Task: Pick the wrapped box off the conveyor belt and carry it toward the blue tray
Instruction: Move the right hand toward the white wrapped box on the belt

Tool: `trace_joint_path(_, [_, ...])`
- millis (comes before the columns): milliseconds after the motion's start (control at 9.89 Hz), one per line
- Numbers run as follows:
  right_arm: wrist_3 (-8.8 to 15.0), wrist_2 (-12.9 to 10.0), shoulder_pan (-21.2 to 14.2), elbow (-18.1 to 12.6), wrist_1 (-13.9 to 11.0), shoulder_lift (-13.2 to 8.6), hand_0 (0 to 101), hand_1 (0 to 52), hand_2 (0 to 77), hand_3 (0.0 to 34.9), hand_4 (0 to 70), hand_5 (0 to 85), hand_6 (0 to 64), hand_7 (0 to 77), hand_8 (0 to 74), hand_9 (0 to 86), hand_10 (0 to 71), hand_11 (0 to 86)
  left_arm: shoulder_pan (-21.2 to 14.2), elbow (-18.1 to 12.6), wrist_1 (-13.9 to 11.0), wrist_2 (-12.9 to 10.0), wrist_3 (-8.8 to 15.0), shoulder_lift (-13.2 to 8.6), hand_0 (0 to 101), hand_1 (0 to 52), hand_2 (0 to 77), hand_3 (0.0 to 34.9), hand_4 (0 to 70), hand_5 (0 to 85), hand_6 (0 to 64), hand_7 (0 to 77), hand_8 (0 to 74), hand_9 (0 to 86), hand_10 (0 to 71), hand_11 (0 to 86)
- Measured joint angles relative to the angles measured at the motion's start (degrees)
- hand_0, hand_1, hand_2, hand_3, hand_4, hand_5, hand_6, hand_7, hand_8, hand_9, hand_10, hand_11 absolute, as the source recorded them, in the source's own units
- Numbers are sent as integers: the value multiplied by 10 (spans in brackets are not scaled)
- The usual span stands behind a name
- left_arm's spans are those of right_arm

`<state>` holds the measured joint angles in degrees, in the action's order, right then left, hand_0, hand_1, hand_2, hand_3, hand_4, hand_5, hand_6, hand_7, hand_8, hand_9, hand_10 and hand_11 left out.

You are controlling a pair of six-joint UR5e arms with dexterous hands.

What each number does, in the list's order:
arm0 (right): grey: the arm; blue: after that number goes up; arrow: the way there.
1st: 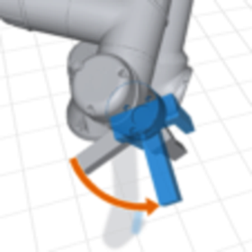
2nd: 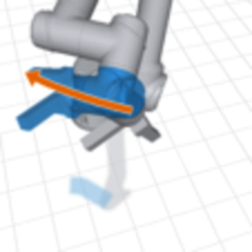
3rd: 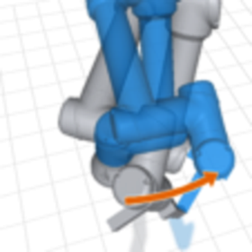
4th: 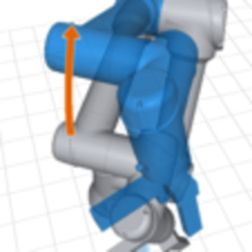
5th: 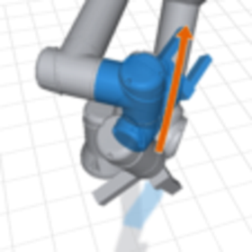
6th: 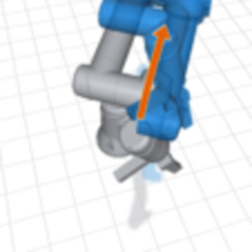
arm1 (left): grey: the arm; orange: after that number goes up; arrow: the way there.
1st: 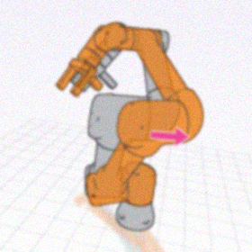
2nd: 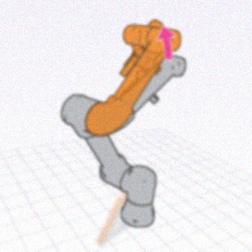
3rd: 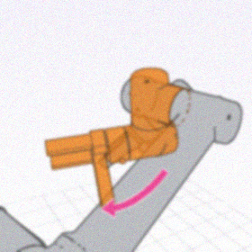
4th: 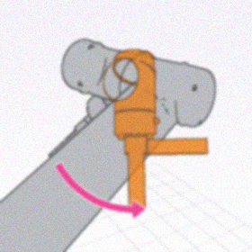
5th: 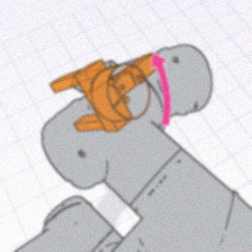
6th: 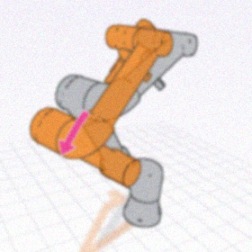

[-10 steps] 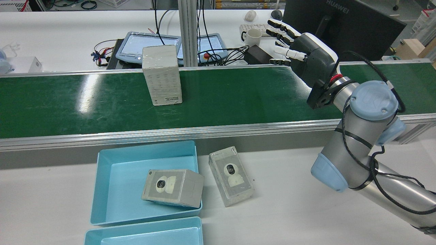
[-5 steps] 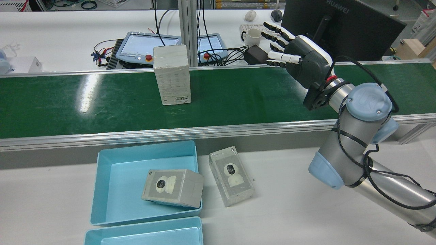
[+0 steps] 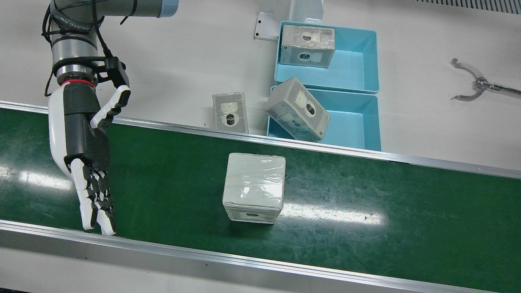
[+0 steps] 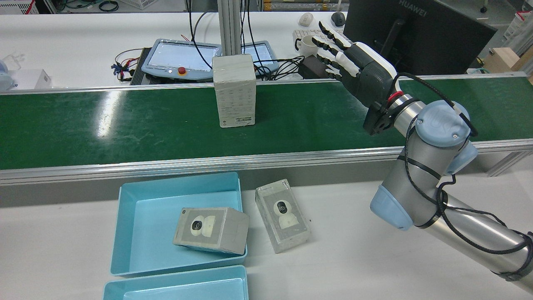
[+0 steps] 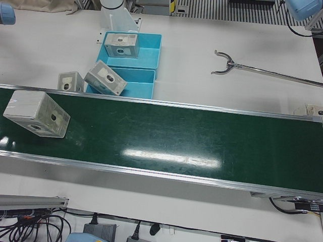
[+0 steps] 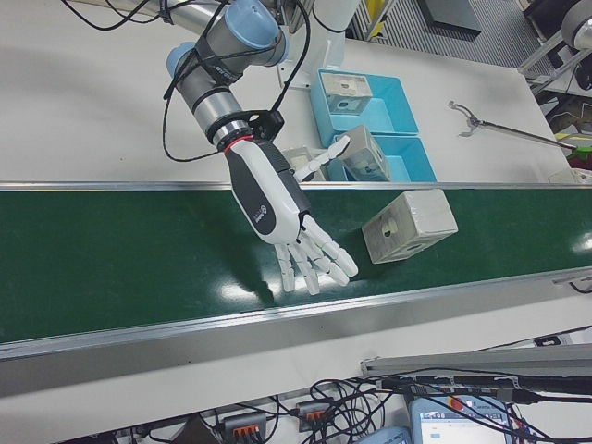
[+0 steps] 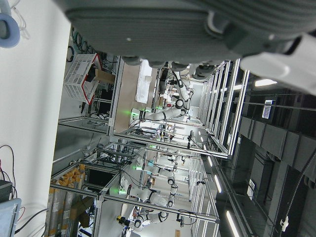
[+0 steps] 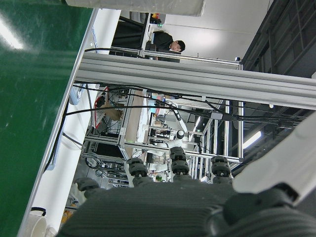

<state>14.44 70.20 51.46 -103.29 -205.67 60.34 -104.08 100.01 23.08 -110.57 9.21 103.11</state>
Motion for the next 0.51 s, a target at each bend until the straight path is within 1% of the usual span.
trace_joint_path(101, [2,0,-1,0,0,0,274,11,16,300,38,11,0,87,38,11,0,16,0,0,0,0,0,0,0,0,5,0,0,5,0,5,0,5,0,0])
trace_joint_path(202, [4,0,-3,0,0,0,275,11,16,301,60,11,0,87,82,11,0,16,0,0,0,0,0,0,0,0,11,0,0,5,0,5,0,5,0,0])
trace_joint_path(303, [6,-1,-4,0,-1,0,288,11,22,301,60,11,0,109,82,11,0,16,0,0,0,0,0,0,0,0,11,0,0,5,0,5,0,0,0,0])
trace_joint_path(404, [8,-1,-5,0,-2,-1,288,11,22,301,60,11,0,109,82,11,0,16,0,0,0,0,0,0,0,0,5,0,0,5,0,5,0,5,0,0])
trace_joint_path(505, [9,-1,-6,0,-3,-2,434,11,16,301,82,11,0,120,82,11,0,16,0,0,0,0,0,0,0,0,11,0,0,5,0,5,5,5,0,0])
